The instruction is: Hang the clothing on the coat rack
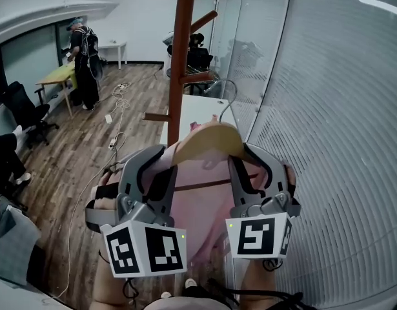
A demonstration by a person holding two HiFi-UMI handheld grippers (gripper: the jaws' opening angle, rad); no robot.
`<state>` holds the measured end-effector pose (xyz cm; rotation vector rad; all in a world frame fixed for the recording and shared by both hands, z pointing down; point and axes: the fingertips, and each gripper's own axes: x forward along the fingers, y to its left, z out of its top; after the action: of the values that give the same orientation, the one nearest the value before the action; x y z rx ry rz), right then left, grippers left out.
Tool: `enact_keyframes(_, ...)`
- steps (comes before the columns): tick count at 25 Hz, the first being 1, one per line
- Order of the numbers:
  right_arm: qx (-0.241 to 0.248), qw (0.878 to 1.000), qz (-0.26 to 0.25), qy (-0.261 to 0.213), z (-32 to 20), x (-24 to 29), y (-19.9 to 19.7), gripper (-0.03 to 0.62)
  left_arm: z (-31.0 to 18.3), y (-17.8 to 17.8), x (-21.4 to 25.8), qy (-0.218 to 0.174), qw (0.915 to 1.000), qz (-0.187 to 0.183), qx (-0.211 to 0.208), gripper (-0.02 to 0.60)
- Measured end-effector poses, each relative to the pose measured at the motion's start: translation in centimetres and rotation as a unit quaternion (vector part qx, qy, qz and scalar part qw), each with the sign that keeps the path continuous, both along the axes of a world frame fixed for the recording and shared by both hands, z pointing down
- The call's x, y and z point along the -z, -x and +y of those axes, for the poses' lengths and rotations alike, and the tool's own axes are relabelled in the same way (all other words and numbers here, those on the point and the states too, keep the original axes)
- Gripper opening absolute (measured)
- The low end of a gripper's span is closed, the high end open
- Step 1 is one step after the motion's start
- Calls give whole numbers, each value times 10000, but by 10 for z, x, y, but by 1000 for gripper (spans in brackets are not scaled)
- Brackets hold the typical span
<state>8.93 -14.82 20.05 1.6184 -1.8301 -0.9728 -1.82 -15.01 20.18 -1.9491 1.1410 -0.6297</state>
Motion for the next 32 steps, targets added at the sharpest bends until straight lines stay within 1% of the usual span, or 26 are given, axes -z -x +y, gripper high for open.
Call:
enact_keyframes(5, 317, 9992, -126, -219, -18, 32, -6, 117, -14, -6, 28, -36, 9997, 143, 200, 123)
enact_keyframes(9, 520, 9983, -69, -270, -40, 44, -19, 117, -33, -19, 38, 14, 9991, 227, 357, 123)
enact_keyframes(14, 656, 9975, 61, -263, -43, 46, -9, 117, -33, -10, 37, 144, 9981, 351, 475, 123)
enact_keyframes(18, 760, 9968, 124, -196, -56, 41, -2, 117, -44, -3, 29, 304, 9969, 421, 598, 121)
enact_keyframes(24, 768, 9968, 158, -142, -60, 35, 7, 117, -47, 6, 23, 450, 9963, 368, 636, 120)
enact_keyframes(32, 689, 9975, 154, -34, -81, 32, 5, 118, -68, 4, 23, 545, 9963, 266, 608, 120)
